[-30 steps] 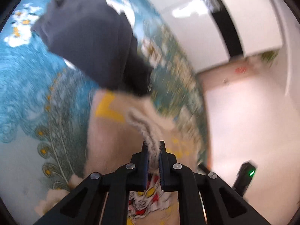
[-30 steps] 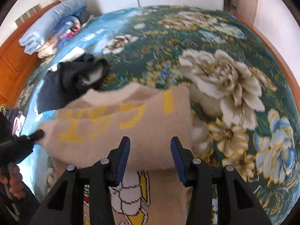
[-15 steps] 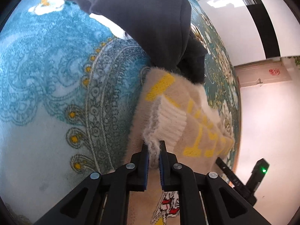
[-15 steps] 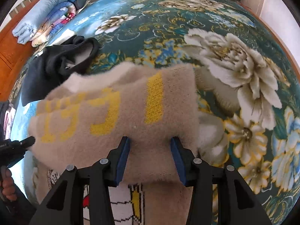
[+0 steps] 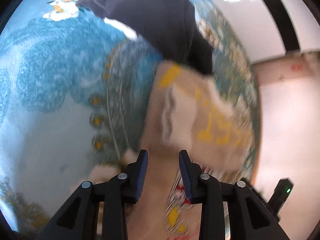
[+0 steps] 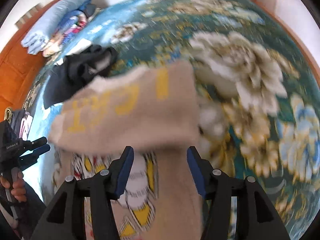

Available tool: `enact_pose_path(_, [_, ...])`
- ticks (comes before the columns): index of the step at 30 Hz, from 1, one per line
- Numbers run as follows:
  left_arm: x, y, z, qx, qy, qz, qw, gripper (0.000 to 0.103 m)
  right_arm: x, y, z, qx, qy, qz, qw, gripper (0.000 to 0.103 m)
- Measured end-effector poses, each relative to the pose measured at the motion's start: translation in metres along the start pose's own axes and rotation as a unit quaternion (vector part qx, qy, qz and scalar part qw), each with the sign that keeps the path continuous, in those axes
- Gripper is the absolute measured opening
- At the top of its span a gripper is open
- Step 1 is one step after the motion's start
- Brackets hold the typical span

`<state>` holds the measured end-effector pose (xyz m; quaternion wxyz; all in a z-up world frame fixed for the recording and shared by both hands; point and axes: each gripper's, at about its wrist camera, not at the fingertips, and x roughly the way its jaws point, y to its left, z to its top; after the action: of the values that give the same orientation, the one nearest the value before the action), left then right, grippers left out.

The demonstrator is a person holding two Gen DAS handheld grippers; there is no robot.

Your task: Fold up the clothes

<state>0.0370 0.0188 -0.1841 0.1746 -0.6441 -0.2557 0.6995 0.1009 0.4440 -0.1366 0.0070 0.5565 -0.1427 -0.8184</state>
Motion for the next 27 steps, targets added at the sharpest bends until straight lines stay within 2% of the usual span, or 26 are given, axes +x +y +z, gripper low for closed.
enact_pose_path(4, [0.02,0.0,-0.024,0.029,0.084,0.059,0.9944,0.036,0.0,-0.031,-0.036,0.052,0.041,0.024,0.998,0.057])
enact_pose_path(8, [0.039,0.012,-0.044,0.012,0.154,0.091,0.9838,0.036,-0.004,-0.052,-0.074,0.086,0.065,0.05,0.993,0.057])
enact_pose_path(13, [0.033,0.017,-0.053,0.007,0.17,0.082,0.982,0.036,0.004,-0.064,-0.111,0.112,0.105,0.079,0.985,0.057])
enact_pose_path(19, [0.036,0.015,-0.07,0.028,0.215,0.091,0.9721,0.035,0.002,-0.061,-0.136,0.12,0.126,0.121,0.977,0.056])
enact_pose_path(21, [0.036,0.015,-0.073,0.031,0.221,0.093,0.9703,0.033,0.0,-0.061,-0.143,0.12,0.134,0.126,0.976,0.048])
enact_pose_path(23, [0.034,0.017,-0.075,0.032,0.221,0.096,0.9699,0.033,-0.001,-0.061,-0.15,0.122,0.146,0.125,0.974,0.03])
enact_pose_path(25, [0.03,0.016,-0.076,0.038,0.215,0.098,0.971,0.022,-0.004,-0.061,-0.156,0.121,0.158,0.132,0.971,0.013])
enact_pose_path(27, [0.026,0.016,-0.075,0.039,0.208,0.086,0.9734,0.015,-0.01,-0.062,-0.158,0.132,0.153,0.159,0.966,0.011])
